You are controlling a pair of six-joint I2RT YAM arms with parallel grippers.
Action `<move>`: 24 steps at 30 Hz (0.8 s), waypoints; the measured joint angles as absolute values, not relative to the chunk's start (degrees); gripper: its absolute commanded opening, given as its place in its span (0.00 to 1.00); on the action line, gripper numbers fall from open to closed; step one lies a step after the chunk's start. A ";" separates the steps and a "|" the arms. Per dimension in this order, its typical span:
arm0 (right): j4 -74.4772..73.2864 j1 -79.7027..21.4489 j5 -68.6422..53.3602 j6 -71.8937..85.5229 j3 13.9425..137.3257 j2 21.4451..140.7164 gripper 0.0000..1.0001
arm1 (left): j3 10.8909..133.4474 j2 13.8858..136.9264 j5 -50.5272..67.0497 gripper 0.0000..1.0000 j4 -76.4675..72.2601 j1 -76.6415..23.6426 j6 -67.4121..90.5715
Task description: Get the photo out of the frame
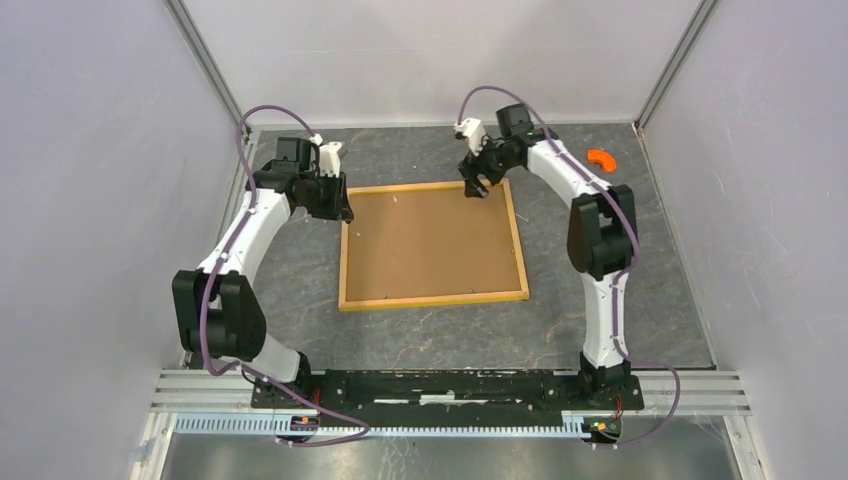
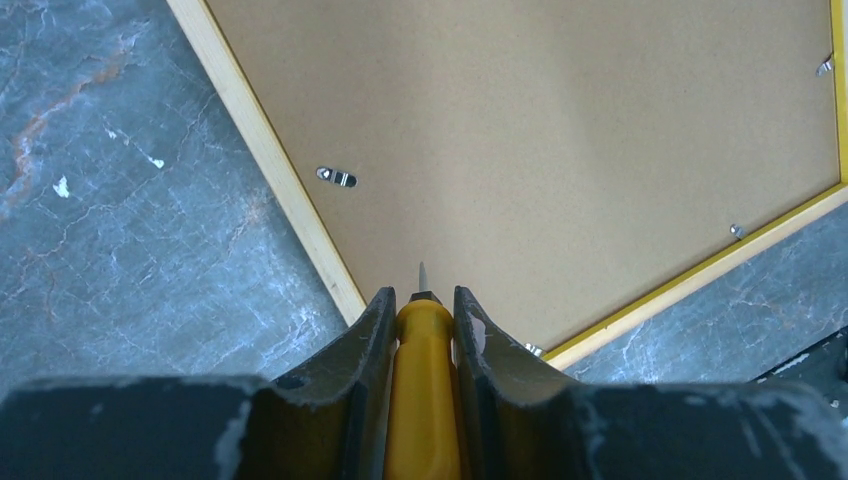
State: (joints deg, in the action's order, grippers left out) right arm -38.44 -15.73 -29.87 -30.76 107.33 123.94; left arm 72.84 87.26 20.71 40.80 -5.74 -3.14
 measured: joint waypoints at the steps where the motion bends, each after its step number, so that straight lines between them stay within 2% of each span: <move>1: -37.69 -16.56 -29.43 -30.68 107.66 125.01 0.89 | 72.84 87.26 20.95 0.02 41.01 -5.45 -3.14; 8: -30.81 -18.81 -26.70 -27.97 108.84 131.24 0.94 | 72.77 85.84 21.15 0.02 41.78 -4.84 -3.20; 14: -24.29 -18.26 -25.15 -24.49 112.57 135.57 0.93 | 72.01 84.99 21.17 0.02 41.85 -4.84 -3.29; 17: -22.72 -18.46 -24.75 -23.88 113.30 137.10 0.86 | 71.26 84.88 21.15 0.02 41.89 -4.84 -3.51; 19: -22.72 -18.87 -24.51 -23.83 113.30 137.91 0.78 | 71.05 84.88 21.15 0.02 41.95 -4.84 -3.64; 22: -22.94 -19.51 -24.56 -24.01 113.34 138.56 0.65 | 71.05 84.88 21.15 0.02 41.91 -4.84 -4.25; 24: -23.51 -19.79 -24.67 -24.58 113.43 138.56 0.52 | 71.05 84.88 21.17 0.02 41.91 -4.84 -4.32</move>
